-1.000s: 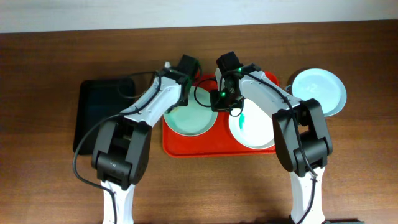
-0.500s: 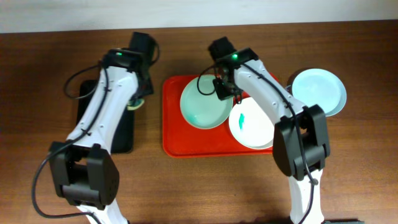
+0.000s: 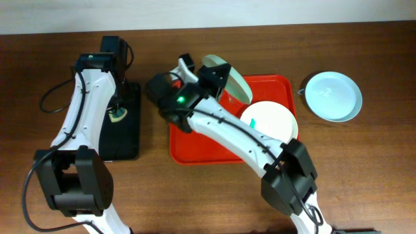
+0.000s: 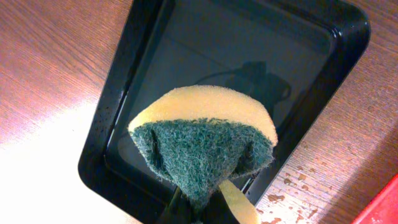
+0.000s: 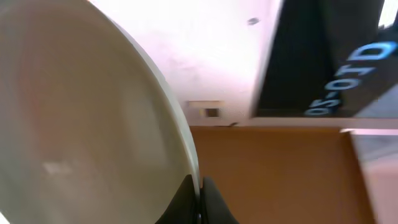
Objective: Clean dirty plates on tray and stack at the side
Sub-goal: 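Carry the light green plate with the right gripper onto the light blue plate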
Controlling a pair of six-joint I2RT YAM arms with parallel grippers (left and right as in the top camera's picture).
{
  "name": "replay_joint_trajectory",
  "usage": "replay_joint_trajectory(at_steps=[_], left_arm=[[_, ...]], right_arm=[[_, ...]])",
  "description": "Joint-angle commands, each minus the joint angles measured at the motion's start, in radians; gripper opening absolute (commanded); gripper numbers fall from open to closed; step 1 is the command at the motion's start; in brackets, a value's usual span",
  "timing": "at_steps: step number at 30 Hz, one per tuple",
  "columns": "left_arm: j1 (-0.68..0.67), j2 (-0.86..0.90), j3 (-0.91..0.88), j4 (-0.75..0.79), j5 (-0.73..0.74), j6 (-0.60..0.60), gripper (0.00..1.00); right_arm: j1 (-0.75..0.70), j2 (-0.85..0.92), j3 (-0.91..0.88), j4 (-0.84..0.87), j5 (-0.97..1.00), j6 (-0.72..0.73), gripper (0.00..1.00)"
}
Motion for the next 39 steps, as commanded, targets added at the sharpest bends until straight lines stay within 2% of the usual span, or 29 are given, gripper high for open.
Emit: replay_joint_trajectory(at_steps=[1,3,4,5,9,14,16,17,24,28,30,33,37,39], left_arm=[[0.003,-0.001,-0.008,-0.002,0.011,-0.013,0.0],[0.003,-0.001,-0.008,-0.002,0.011,-0.013,0.0],[0.003,-0.001,-0.008,-0.002,0.01,-0.013,0.0],[0.003,-0.001,-0.009,-0.004,0.011,-0.013,0.0],[0.003,-0.001,-0.01,-0.006,0.01,-0.013,0.0],[0.003,-0.001,-0.01,-0.006,0.011,-0.013,0.0],[0.003,-0.001,-0.01,-0.006,0.022,-0.013,0.0],[0.003,-0.001,-0.01,-0.006,0.03,-0.013,0.0],[0.003,-0.001,-0.011,0.002,0.033,-0.013,0.0],[0.003,-0.001,-0.011,0.014,0.053,-0.013,0.0],[0.003,-0.001,-0.011,0.016,0.058,-0.013,0.0],[0.003,-0.001,-0.011,0.018,0.059,-0.013,0.0],[0.003,-0.001,-0.011,0.018,0.067,-0.013,0.0],[0.003,-0.001,-0.011,0.018,0.067,-0.013,0.0]], right_arm=[[-0.013,-0.027,0.021,0.0,-0.014,-0.05,0.04],[-0.047,-0.027,0.021,0.0,-0.325,-0.049,0.04],[-0.086,-0.027,0.021,0.001,-0.545,-0.006,0.04],[-0.122,-0.027,0.021,0.004,-0.677,0.042,0.04],[-0.274,-0.032,0.021,-0.002,-0.966,0.153,0.04],[-0.595,-0.042,0.021,-0.014,-1.579,0.172,0.04],[-0.785,-0.04,0.013,-0.024,-1.818,0.172,0.04],[-0.847,-0.04,0.009,-0.029,-1.866,0.172,0.04],[-1.226,-0.028,-0.001,-0.099,-1.884,0.156,0.04],[-1.363,-0.028,-0.014,-0.085,-1.883,0.157,0.04],[-1.399,-0.028,-0.021,-0.07,-1.861,0.157,0.04],[-1.433,-0.028,-0.062,-0.033,-1.725,0.161,0.04],[-1.43,-0.028,-0.159,0.056,-1.719,0.161,0.05],[-1.424,-0.028,-0.207,0.107,-1.719,0.161,0.14]])
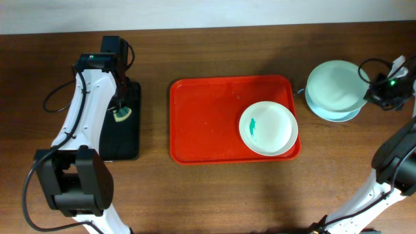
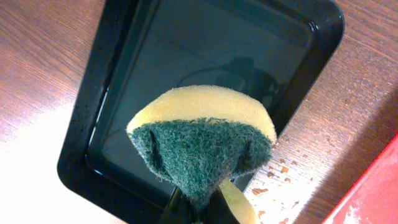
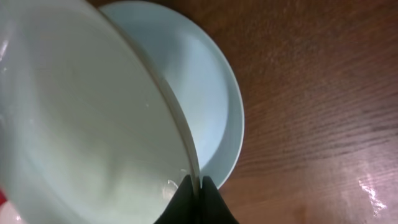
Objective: Clean dirty plates on tray and stack at the side
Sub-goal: 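Carry the light green plate with the right gripper onto the light blue plate, then move the right gripper to the cream plate rim on the red tray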
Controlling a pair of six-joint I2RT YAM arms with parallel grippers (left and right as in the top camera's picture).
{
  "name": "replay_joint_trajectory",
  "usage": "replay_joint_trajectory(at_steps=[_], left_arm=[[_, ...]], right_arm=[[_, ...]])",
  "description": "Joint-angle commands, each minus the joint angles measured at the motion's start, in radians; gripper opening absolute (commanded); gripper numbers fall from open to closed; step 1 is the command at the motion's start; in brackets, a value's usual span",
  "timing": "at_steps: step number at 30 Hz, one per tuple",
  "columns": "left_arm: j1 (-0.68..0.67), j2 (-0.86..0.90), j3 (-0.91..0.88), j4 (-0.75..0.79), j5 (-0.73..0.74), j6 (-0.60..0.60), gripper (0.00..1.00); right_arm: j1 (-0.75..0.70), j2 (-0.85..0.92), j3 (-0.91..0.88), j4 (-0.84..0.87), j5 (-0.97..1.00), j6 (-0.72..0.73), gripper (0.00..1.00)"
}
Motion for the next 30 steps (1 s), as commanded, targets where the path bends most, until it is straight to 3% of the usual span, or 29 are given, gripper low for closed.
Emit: replay_joint_trajectory(at_steps=[1,2,3,5,10,17,20,25,27,30], left_arm=[[0.003,-0.001,-0.007,0.002,0.009,-0.013,0.0],[0.003,-0.001,-0.007,0.002,0.009,-0.013,0.0],[0.003,-0.001,-0.007,0.002,0.008,-0.013,0.0],[0.003,-0.001,-0.007,0.003,0.008,-0.013,0.0],[0.003,-0.001,-0.007,0.003,0.009,-0.013,0.0],[0.003,-0.001,-0.007,0.003,0.015,-0.013,0.0],[0.003,-0.001,-0.007,0.003,0.015,-0.013,0.0],[0.003,-0.001,-0.007,0.01,0.016,-0.013,0.0],[0.003,-0.001,-0.007,0.01,0.018,-0.013,0.0],[0.003,-0.001,-0.007,0.01,0.034,-0.013,0.0]], right_arm=[[0.014,-0.024,-0.08,0.064,0.02,0.005,0.24],[0.017,-0.024,-0.092,0.074,0.019,0.005,0.35],[0.022,-0.024,-0.099,0.078,0.02,0.004,0.57],[0.027,-0.026,-0.095,0.077,0.018,0.004,0.62],[0.051,-0.033,-0.035,0.023,-0.083,-0.001,0.63],[0.248,-0.065,-0.003,-0.033,-0.239,-0.231,0.7],[0.352,-0.06,-0.003,-0.078,-0.176,-0.282,0.7],[0.538,-0.042,-0.079,-0.084,0.09,-0.282,0.69],[0.592,-0.037,-0.115,-0.085,0.211,-0.281,0.62],[0.626,-0.037,-0.132,-0.084,0.218,-0.282,0.62]])
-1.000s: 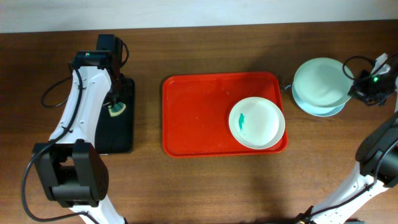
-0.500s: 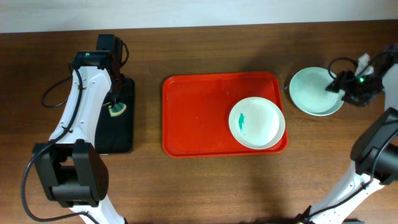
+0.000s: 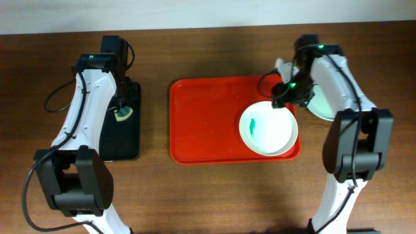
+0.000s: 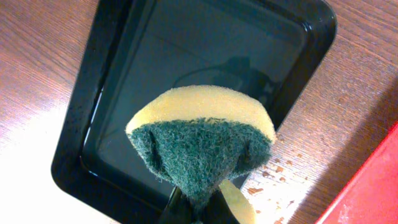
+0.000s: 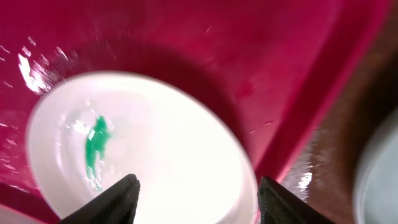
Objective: Clean dirty plates on tray and stack at the side
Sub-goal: 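Move the right gripper to the cream plate rim on the red tray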
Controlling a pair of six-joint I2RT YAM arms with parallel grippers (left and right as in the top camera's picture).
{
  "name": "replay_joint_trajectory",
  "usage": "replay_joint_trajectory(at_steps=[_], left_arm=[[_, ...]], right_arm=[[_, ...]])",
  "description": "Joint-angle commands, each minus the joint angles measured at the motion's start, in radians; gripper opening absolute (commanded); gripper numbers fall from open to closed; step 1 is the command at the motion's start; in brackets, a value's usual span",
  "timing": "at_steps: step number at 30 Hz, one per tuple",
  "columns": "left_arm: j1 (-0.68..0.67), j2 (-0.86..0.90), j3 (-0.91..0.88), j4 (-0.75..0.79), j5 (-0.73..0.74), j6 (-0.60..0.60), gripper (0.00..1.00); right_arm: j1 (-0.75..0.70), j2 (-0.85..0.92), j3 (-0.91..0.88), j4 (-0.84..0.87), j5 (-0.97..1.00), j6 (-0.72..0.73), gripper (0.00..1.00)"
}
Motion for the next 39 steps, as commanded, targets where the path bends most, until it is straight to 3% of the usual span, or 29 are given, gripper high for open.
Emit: replay_joint_trajectory(at_steps=[1,12,23,31,39], left_arm=[[0.003,-0.001,-0.006,0.002,0.018,-0.013,0.0],[0.003,-0.001,-0.006,0.001,0.018,-0.012,0.0],[0.003,-0.001,-0.006,0.002,0.018,-0.012,0.0],[0.003,-0.001,-0.006,0.001,0.04,-0.011,0.0],[0.003,-0.001,-0.006,0.006,0.04,-0.012,0.0]], right_arm=[[0.032,-0.008,-0.03,0.002,0.112,-0.011,0.62],[-0.008,-0.007,-0.134,0.089,0.112,-0.006,0.63],[-0.014,-0.007,-0.14,-0.137,0.031,0.047,0.59],[-0.015,-0.007,-0.278,0.004,0.031,0.075,0.57],[-0.008,-0.016,-0.192,-0.006,-0.156,0.084,0.59]])
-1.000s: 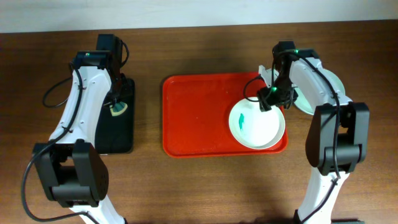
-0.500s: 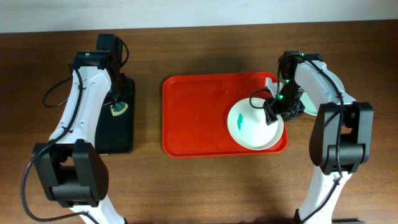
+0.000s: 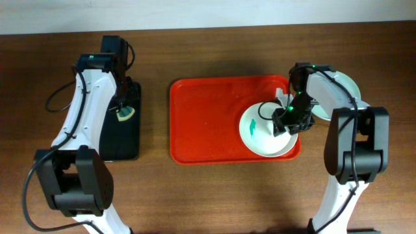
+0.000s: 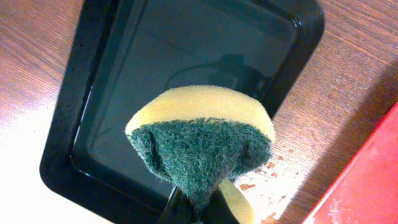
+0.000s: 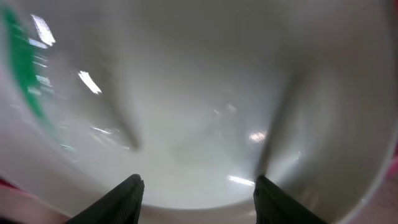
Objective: Clean dirty plates on tray and stack at the side
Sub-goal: 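Move the right gripper to the cream plate rim on the red tray, then grip the cream plate rim and drag it toward the tray center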
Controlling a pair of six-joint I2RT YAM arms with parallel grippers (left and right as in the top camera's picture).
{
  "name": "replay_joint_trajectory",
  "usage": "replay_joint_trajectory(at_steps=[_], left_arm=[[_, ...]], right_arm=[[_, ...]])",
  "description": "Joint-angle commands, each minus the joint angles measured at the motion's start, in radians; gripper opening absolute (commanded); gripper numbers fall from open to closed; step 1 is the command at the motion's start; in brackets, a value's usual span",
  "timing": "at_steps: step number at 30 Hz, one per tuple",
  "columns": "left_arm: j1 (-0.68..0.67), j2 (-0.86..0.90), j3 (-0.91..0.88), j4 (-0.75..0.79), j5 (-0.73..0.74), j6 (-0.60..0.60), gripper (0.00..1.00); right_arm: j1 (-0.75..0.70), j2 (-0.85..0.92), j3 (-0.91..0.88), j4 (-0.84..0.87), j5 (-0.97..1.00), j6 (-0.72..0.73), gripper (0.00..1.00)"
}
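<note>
A white plate [image 3: 260,133] with a green smear [image 3: 252,127] lies at the right end of the red tray [image 3: 208,123]. My right gripper [image 3: 287,123] stands open low over that plate's right side; its wrist view is filled by the white plate [image 5: 186,93], the smear [image 5: 25,68] at the left. The stacked pale plates [image 3: 341,88] sit right of the tray, partly hidden by the right arm. My left gripper [image 3: 121,116] is shut on a yellow-green sponge [image 4: 200,140] above the black basin [image 4: 180,74].
The black basin [image 3: 123,130] stands left of the tray on the brown wooden table [image 3: 208,195]. Water spots lie on the wood [image 4: 267,180] between basin and tray. Cables trail from the left arm at the far left.
My right gripper went from above the tray's right rear corner down onto the white plate, still open. The left gripper with the sponge barely shifted over the basin.
First my right gripper held a pale plate over the tray's rear left while the left held the sponge above the basin. Then the plate was over the blue plate at the right. Then the right gripper, open, was back by the tray; now it is low over the white plate.
</note>
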Motion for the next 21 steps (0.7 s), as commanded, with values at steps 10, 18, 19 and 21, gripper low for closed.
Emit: replay_joint_trajectory(at_steps=[10,18,19,21], left_arm=[[0.003,-0.001,-0.006,0.002,0.01,-0.012,0.0],[0.003,-0.001,-0.006,0.002,0.01,-0.012,0.0],[0.003,-0.001,-0.006,0.003,0.01,-0.012,0.0],[0.003,-0.001,-0.006,0.003,0.01,-0.012,0.0]], right_arm=[[0.029,0.001,0.23,0.111,0.064,0.007,0.74],[0.029,0.033,0.157,0.188,0.1,0.008,0.75],[0.029,0.033,0.151,0.177,0.1,0.007,0.74],[0.028,0.033,0.121,0.171,0.103,0.007,0.74]])
